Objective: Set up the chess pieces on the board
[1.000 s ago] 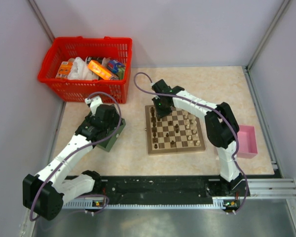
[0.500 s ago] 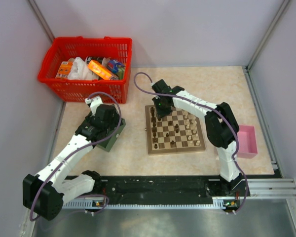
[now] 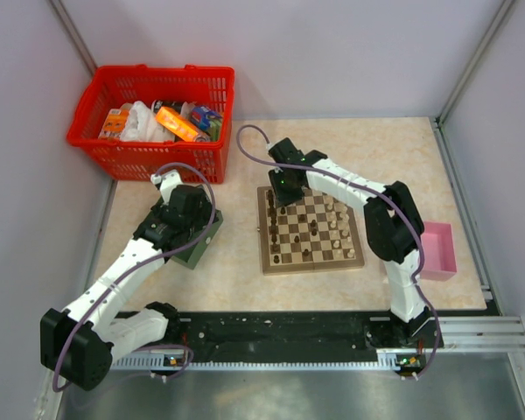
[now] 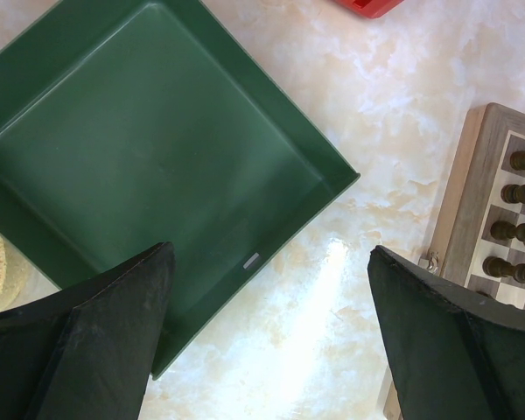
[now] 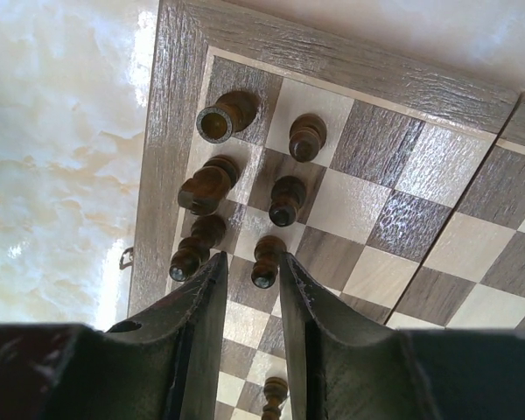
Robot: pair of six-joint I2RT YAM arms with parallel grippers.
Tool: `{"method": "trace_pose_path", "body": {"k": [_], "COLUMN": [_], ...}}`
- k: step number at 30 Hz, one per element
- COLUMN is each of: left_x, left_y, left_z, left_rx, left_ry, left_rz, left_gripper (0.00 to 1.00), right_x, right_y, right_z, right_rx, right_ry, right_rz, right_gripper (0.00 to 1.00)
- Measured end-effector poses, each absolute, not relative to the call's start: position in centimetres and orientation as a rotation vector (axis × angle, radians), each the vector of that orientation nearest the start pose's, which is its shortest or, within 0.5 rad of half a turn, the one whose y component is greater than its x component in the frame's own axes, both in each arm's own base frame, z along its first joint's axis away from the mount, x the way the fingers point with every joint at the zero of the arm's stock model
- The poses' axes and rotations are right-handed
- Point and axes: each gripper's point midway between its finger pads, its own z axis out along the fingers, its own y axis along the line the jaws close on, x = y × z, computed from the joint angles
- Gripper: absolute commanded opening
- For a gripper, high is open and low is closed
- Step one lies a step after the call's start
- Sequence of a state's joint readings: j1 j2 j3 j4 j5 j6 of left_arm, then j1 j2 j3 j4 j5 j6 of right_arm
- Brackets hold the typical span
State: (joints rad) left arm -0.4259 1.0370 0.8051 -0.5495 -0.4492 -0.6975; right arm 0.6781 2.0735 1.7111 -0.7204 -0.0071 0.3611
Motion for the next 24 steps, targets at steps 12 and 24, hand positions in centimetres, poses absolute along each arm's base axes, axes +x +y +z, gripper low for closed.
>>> {"method": "trace_pose_path", "body": {"k": [12,24], "left_x": [28.4,28.4], "left_y": [-7.2,-7.3], "left_z": [14.9,14.9], "left_rx": [-0.517,-0.514], "left_ry": [2.198,2.202], "left_rz": [-0.065,-0.073], "left_gripper": [0.96,0.96], "right_x": [36.5,34.1], "right_y": [27.6,24.9], "right_z": [11.1,8.1], "right_rx": [-0.341,-0.318], "right_ry": [2.596,2.685], "right_rz": [0.281,0.238], "right_gripper": [0.31,0.31]}}
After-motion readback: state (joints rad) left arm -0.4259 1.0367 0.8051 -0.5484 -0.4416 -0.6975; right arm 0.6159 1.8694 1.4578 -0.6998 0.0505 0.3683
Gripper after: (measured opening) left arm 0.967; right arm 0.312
